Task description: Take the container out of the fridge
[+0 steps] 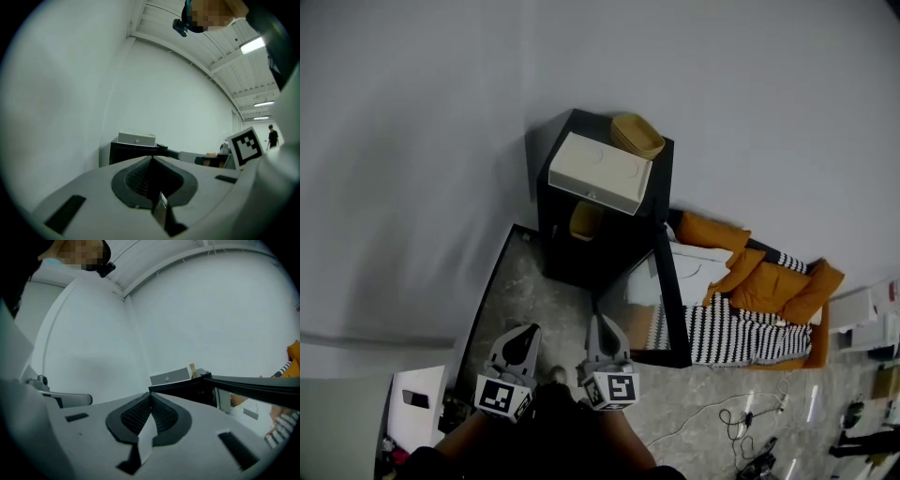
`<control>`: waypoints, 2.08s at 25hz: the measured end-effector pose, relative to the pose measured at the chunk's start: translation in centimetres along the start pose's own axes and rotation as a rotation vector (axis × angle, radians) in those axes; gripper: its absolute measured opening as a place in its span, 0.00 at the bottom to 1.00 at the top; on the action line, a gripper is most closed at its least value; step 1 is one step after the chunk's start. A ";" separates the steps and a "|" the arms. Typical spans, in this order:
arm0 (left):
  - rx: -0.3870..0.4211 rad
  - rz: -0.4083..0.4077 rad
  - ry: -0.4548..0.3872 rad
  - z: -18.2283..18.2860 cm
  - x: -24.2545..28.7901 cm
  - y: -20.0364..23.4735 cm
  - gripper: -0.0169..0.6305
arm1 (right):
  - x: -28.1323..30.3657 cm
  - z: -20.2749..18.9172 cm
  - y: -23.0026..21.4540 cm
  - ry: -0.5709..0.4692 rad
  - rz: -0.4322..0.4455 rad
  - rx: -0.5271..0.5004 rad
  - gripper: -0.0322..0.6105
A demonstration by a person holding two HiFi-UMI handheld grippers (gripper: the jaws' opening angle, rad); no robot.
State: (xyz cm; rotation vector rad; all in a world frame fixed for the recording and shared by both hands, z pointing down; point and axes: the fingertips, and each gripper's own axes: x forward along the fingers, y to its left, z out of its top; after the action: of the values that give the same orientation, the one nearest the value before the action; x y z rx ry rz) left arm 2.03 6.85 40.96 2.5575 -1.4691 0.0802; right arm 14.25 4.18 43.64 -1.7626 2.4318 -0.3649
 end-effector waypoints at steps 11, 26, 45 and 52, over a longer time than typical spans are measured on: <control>-0.004 -0.106 -0.012 1.8 6.5 6.3 0.03 | 7.8 -1.1 -0.4 0.028 -0.101 0.035 0.05; -0.039 -0.200 0.052 1.1 12.6 14.5 0.03 | 17.0 -3.5 -2.4 0.032 -0.216 0.147 0.05; -0.037 -0.119 0.008 2.3 18.7 13.9 0.03 | 25.4 -10.0 -10.0 0.071 -0.120 0.356 0.05; -0.049 -0.125 0.049 0.5 18.6 13.1 0.03 | 26.8 -14.2 -12.1 0.085 -0.090 0.580 0.05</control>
State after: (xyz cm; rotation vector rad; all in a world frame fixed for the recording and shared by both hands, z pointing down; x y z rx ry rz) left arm 0.22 -15.51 44.87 2.5818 -1.2751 0.0874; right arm 13.60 -22.97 61.74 -1.6090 2.0016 -1.0479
